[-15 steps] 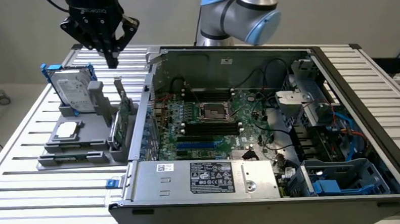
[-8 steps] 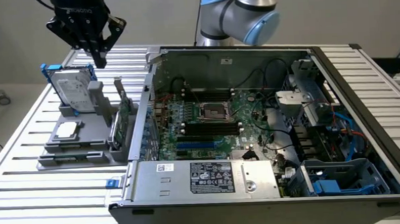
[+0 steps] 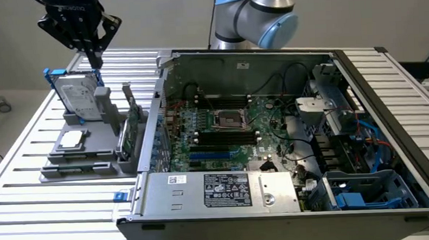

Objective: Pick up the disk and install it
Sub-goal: 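Reach for the disk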

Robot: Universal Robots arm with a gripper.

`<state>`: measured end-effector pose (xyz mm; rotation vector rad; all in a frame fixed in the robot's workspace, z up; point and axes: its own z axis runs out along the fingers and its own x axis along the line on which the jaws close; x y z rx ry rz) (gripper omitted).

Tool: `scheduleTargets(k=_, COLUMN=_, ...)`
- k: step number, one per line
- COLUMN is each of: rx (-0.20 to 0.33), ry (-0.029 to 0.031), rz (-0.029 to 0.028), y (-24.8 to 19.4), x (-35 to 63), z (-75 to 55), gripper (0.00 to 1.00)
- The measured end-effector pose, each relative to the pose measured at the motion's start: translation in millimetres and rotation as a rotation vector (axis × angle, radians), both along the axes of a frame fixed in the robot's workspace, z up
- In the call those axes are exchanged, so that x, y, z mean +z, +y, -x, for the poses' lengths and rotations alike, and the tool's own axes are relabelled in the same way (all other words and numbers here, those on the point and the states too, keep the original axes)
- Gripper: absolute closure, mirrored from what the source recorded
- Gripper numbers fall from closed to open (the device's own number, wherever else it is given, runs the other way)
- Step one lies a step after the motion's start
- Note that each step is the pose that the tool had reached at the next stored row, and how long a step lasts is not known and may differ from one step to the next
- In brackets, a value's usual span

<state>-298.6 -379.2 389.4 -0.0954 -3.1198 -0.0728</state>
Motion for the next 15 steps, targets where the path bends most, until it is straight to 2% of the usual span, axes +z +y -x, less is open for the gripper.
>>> scheduleTargets(k=9, rx=0.019, ry=-0.0049, rz=0.0001, y=14.6, x=-5.1, z=17.9, gripper=0.89)
scheduleTargets(k=15, rx=0.023, ry=-0.0068, rz=0.0002, y=26.5, x=-8.7, z=41.3, gripper=0.89)
